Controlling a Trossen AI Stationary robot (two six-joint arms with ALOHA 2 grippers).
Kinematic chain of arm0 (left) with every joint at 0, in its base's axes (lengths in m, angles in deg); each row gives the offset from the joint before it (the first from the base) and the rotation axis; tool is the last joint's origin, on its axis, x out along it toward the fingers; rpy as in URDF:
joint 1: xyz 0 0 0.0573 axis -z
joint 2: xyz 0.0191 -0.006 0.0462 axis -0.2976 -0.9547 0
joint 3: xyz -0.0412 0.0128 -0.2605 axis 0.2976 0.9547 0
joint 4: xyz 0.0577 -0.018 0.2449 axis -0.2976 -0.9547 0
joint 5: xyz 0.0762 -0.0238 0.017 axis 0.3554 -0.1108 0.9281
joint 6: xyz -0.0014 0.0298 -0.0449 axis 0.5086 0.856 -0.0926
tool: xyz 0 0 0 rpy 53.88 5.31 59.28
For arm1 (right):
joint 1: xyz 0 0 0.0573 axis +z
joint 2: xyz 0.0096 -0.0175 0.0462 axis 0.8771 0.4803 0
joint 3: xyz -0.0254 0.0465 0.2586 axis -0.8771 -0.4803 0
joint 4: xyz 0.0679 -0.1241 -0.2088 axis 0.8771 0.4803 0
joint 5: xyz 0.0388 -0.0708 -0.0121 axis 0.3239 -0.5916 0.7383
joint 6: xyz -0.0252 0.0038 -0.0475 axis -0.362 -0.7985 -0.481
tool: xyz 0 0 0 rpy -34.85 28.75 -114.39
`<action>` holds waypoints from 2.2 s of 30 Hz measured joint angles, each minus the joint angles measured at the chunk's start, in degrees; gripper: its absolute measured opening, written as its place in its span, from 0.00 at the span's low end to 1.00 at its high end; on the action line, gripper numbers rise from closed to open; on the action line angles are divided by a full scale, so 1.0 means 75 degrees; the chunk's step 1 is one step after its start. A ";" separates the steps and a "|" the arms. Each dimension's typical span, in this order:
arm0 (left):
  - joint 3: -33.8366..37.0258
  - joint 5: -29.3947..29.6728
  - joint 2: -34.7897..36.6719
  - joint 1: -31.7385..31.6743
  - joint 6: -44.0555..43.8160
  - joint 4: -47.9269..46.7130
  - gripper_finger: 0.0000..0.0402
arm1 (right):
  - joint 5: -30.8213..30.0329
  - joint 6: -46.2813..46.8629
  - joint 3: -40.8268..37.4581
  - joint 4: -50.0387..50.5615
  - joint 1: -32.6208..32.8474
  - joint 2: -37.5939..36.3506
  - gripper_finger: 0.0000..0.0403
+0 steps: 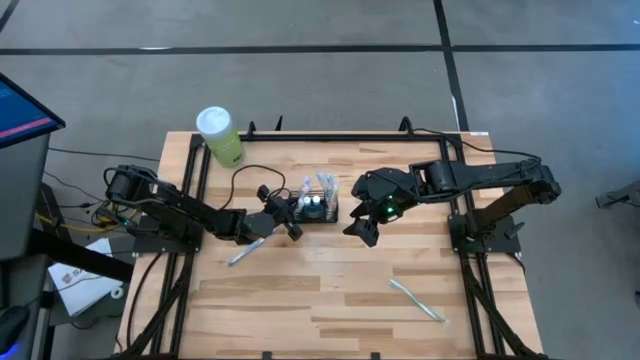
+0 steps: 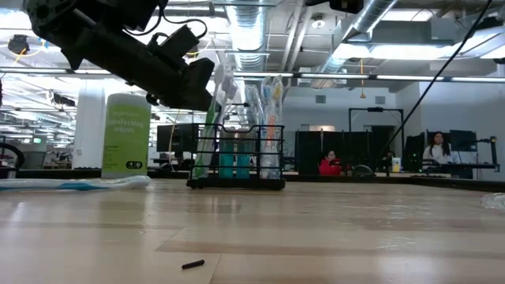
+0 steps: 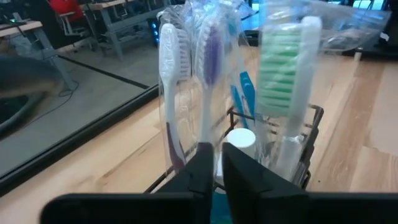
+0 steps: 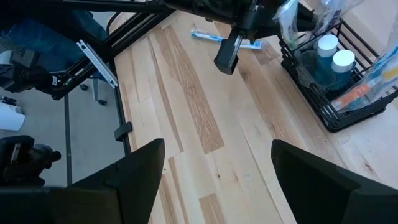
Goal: Pick & Place toothbrushing station
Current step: Put the purple toothbrush into the black mesh organizer, then put the blue toothbrush into the black mesh organizer
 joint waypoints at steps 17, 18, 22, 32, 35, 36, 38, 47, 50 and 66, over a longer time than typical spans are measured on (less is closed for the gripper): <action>0.0000 0.0190 0.0104 0.0059 -0.0224 -0.0102 0.41 | 0.0000 0.0006 0.0000 0.0000 0.0003 0.0000 0.71; -0.0003 0.0190 0.0160 0.0093 -0.0224 -0.0079 0.42 | 0.0000 0.0006 0.0000 0.0000 0.0003 0.0000 0.71; -0.0003 0.0212 0.0600 0.0125 -0.0245 -0.0442 0.42 | 0.0000 0.0006 0.0000 0.0002 0.0015 0.0000 0.71; -0.0003 -0.0026 0.1857 0.0100 -0.0833 -0.2189 0.42 | 0.0000 -0.0012 0.0000 0.0002 0.0017 0.0000 0.71; -0.0003 -0.0090 0.2247 0.0173 -0.1038 -0.2607 0.42 | 0.0000 -0.0012 0.0000 -0.0003 0.0017 0.0000 0.71; -0.0003 -0.0093 0.2362 0.0204 -0.1049 -0.2651 0.42 | 0.0000 -0.0013 0.0000 -0.0005 0.0017 0.0000 0.71; -0.0003 -0.0165 0.2595 0.0277 -0.1057 -0.2794 0.42 | -0.0008 -0.0012 0.0000 -0.0025 0.0017 0.0000 0.71; -0.0136 -0.1323 0.3475 0.0659 -0.2092 -0.4385 0.30 | -0.1250 -0.0006 0.0000 -0.0535 0.0489 0.0000 0.71; -0.0430 -0.1581 0.3587 0.0899 -0.2504 -0.5360 0.26 | -0.1379 -0.0020 0.0000 -0.0875 0.0676 0.0000 0.71; -0.1014 -0.5438 0.3625 0.0903 -0.5439 -0.9589 0.25 | -0.2037 0.0775 -0.1870 -0.5583 0.1020 0.0000 0.71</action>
